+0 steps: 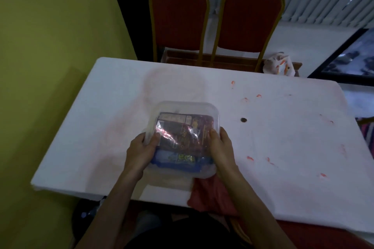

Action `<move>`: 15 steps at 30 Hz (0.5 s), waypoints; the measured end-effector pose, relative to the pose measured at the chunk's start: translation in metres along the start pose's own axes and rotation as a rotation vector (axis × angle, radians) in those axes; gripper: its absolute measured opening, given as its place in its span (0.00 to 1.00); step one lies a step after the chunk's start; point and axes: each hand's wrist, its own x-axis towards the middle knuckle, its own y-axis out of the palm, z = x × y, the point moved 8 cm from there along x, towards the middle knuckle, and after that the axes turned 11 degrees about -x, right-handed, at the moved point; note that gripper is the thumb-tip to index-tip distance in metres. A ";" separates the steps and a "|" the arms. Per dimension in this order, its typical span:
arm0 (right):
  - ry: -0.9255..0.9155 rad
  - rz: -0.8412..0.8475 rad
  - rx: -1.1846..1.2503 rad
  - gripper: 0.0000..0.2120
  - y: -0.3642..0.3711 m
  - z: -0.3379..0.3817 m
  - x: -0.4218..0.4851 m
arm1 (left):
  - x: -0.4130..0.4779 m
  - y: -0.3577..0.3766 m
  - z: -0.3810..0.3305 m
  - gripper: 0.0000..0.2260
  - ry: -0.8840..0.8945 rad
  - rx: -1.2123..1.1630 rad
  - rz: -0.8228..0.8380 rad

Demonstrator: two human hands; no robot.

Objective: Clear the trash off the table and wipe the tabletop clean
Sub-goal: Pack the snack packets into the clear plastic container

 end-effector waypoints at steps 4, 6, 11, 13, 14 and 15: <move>-0.013 0.097 -0.016 0.15 0.076 0.036 0.004 | 0.039 -0.064 -0.003 0.13 -0.053 -0.057 -0.010; 0.021 0.171 -0.012 0.15 0.120 0.053 0.011 | 0.060 -0.099 -0.001 0.11 -0.075 -0.111 -0.028; 0.091 0.277 -0.039 0.16 0.213 0.093 0.030 | 0.117 -0.178 0.002 0.07 -0.078 -0.162 -0.088; 0.084 0.292 -0.058 0.17 0.240 0.111 0.039 | 0.142 -0.199 0.001 0.04 -0.078 -0.171 -0.102; 0.094 0.302 -0.057 0.17 0.251 0.119 0.044 | 0.155 -0.207 0.001 0.04 -0.086 -0.181 -0.101; 0.116 0.311 -0.053 0.17 0.263 0.126 0.050 | 0.168 -0.214 0.000 0.04 -0.100 -0.195 -0.094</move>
